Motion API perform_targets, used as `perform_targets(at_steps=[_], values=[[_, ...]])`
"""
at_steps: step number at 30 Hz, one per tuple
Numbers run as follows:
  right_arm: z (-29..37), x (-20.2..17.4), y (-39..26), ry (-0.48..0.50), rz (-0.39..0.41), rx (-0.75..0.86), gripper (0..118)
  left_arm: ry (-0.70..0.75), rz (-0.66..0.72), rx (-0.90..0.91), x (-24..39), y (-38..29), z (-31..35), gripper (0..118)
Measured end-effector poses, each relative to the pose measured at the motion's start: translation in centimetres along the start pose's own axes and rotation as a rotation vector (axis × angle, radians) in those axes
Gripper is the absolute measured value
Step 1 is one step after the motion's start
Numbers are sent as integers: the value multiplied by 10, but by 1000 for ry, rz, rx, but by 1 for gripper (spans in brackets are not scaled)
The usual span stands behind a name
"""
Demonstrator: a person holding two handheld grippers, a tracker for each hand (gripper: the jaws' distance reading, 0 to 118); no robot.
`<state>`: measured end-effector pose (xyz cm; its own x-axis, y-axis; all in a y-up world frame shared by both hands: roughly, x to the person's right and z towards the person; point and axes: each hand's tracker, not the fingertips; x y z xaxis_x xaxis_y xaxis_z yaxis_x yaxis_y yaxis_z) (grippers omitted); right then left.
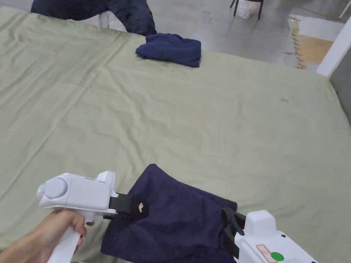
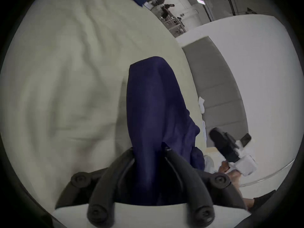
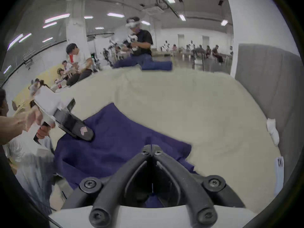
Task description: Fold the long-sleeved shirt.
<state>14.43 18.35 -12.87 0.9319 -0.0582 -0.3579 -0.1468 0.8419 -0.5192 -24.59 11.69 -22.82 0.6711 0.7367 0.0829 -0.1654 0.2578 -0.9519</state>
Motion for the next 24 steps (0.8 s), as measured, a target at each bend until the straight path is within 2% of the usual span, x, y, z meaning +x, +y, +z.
perform_targets(at_steps=[5, 9, 13, 15, 17, 20, 21, 23, 24], values=[[-50, -67, 47, 148, 75, 14, 0, 167, 19, 84, -49, 26, 96, 22], [-113, -143, 69, 277, 146, -11, 0, 324, 36, 162, -96, 54, 178, 22], [-165, -218, 86, 390, 193, -32, 0, 463, 135, 236, -146, 80, 251, 22], [-184, -245, 92, 392, 197, -36, 0, 525, 188, 248, -170, 89, 270, 22], [-200, -266, 96, 433, 197, -57, 0, 593, 209, 242, -191, 96, 278, 22], [-207, -281, 99, 458, 220, -57, 0, 583, 267, 259, -201, 90, 278, 28], [-207, -282, 100, 465, 214, -60, 0, 574, 267, 268, -203, 87, 278, 42], [-204, -281, 102, 485, 200, -57, 0, 673, 235, 315, -186, 81, 279, 92], [-201, -280, 104, 494, 199, -64, 0, 753, 160, 323, -174, 78, 283, 111]])
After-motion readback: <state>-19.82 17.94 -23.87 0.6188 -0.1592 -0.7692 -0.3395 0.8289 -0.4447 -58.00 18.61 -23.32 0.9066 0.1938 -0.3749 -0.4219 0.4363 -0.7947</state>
